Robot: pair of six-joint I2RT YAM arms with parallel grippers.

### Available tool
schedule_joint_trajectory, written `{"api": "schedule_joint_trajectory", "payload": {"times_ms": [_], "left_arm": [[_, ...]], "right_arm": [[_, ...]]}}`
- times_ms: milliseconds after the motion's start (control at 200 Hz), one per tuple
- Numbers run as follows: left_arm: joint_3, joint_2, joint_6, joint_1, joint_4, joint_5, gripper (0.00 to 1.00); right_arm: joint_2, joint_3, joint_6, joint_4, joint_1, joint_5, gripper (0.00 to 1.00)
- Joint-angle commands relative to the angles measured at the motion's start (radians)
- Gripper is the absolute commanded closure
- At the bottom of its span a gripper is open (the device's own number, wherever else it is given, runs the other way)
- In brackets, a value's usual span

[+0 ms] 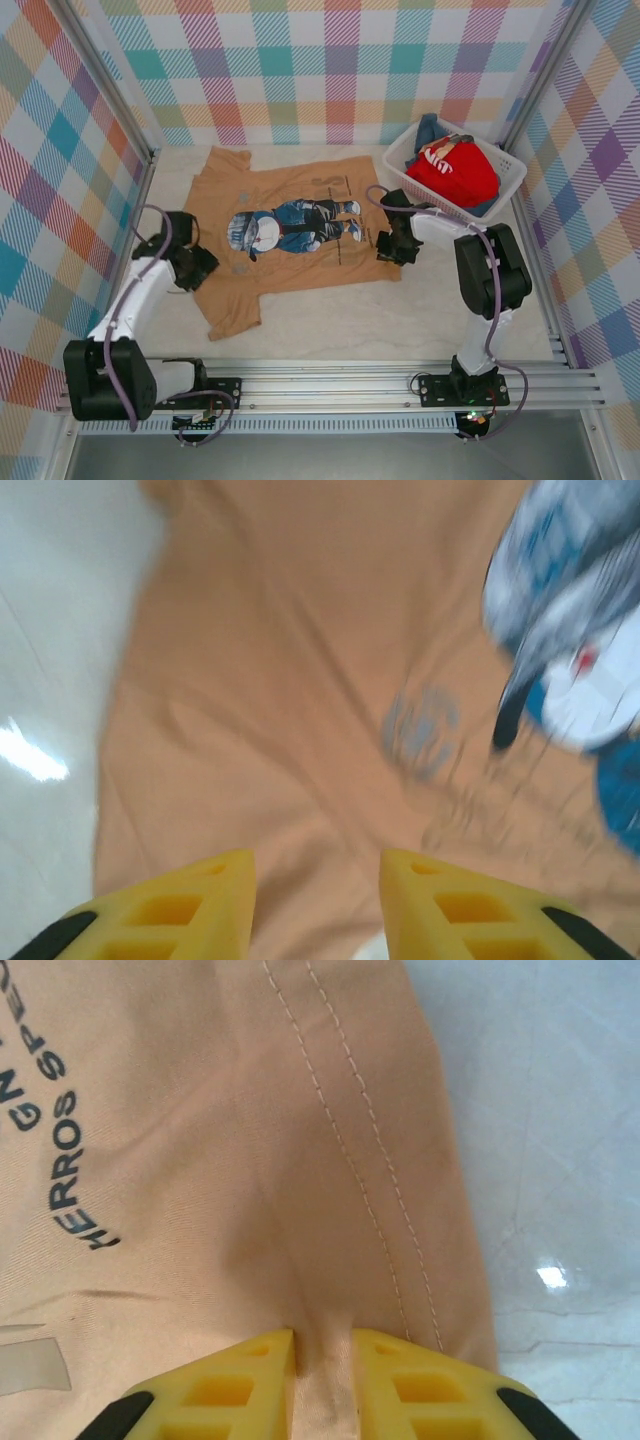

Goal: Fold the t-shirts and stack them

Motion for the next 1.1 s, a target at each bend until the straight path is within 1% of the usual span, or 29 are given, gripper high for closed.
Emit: {"api": "schedule_joint_trajectory", "payload": {"times_ms": [0,190,305,415,490,560,595,655,725,750,785,850,910,1010,1095], "left_arm": [[-0.105,-0.005,-0.140,-0.085,-0.010,0.069,0.65],[-0.263,0.054,-0.242,-0.193,0.116,0.100,0.71],[-0.330,0.052,-0.312,-0.275,0.195,0.129,0.74],[-0.329,0.043,-0.362,-0.349,0.272,0.151,0.75],[-0.300,0.036,-0.378,-0.364,0.280,0.146,0.75],[-0.254,0.034,-0.365,-0.364,0.247,0.130,0.74],[-0.218,0.035,-0.356,-0.364,0.218,0.121,0.73],[-0.161,0.036,-0.335,-0.363,0.168,0.113,0.68],[-0.086,0.035,-0.315,-0.363,0.103,0.106,0.55],[-0.059,0.035,-0.314,-0.362,0.078,0.101,0.52],[-0.005,0.040,-0.309,-0.363,0.039,0.091,0.50],[0.076,0.055,-0.299,-0.353,-0.021,0.058,0.50],[0.138,0.086,-0.280,-0.311,-0.056,0.018,0.53],[0.207,0.202,-0.244,-0.165,-0.015,0.007,0.62],[0.263,0.328,-0.247,-0.055,0.083,0.005,0.66]], "right_arm": [[-0.095,0.000,-0.013,-0.017,0.002,0.000,0.77],[-0.131,0.003,-0.008,-0.003,0.011,-0.033,0.76],[-0.132,0.010,-0.005,0.011,0.014,-0.061,0.76],[-0.131,0.014,-0.007,0.020,0.014,-0.079,0.76],[-0.131,0.013,-0.007,0.027,0.016,-0.087,0.75],[-0.130,0.011,-0.005,0.028,0.017,-0.088,0.75],[-0.130,0.010,-0.005,0.030,0.016,-0.088,0.75],[-0.130,0.011,-0.006,0.033,0.016,-0.087,0.74],[-0.129,0.013,-0.005,0.039,0.016,-0.081,0.74],[-0.128,0.014,-0.005,0.041,0.016,-0.080,0.74],[-0.125,0.016,-0.005,0.044,0.016,-0.078,0.73],[-0.119,0.022,-0.003,0.051,0.018,-0.075,0.73],[-0.107,0.030,-0.002,0.063,0.019,-0.073,0.73],[-0.089,0.031,0.003,0.119,0.019,-0.098,0.73],[-0.077,0.020,0.004,0.208,0.019,-0.130,0.73]]}}
